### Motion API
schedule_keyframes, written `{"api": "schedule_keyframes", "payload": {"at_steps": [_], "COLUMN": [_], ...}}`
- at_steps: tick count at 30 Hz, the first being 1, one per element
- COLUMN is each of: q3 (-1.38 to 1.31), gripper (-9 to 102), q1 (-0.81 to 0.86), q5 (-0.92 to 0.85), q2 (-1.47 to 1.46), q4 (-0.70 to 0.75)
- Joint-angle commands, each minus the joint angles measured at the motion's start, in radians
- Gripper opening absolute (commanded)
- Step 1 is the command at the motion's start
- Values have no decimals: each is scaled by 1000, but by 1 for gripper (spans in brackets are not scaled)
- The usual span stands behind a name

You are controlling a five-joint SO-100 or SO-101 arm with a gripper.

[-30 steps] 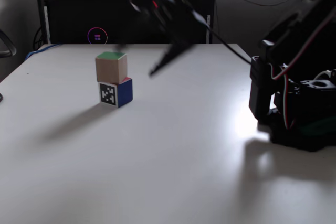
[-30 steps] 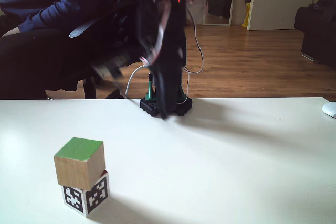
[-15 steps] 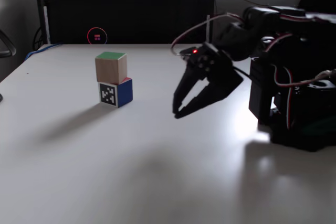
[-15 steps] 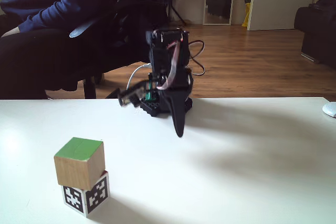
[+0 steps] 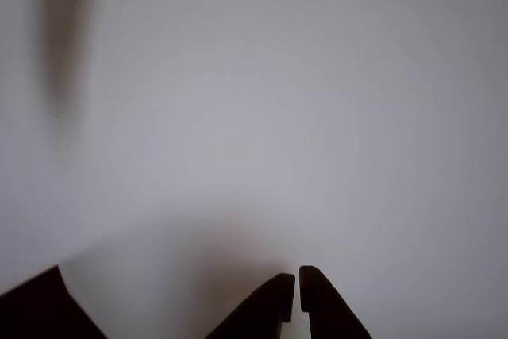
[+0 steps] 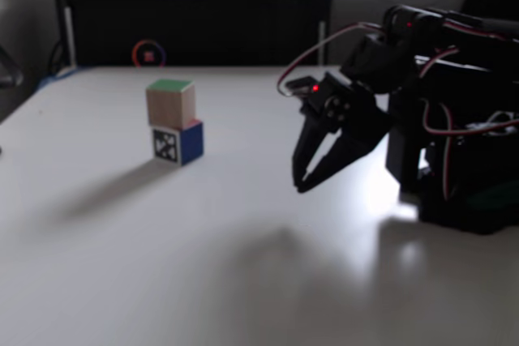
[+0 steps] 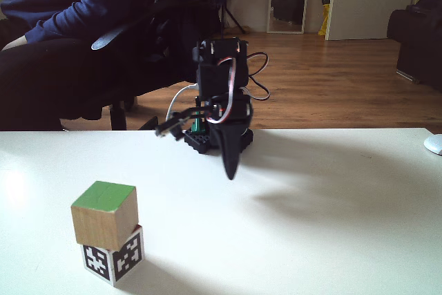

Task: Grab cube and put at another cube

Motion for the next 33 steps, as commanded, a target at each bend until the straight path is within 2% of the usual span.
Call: {"api": "schedule_keyframes", "payload": {"at_steps": [1,9,33], "q3": [-49,-52,-52], "gripper": [0,0,0], "q1": [46,132,140], "q5": [-6,44,37], "q2": [5,5,3], "q4": [17,29,29]}}
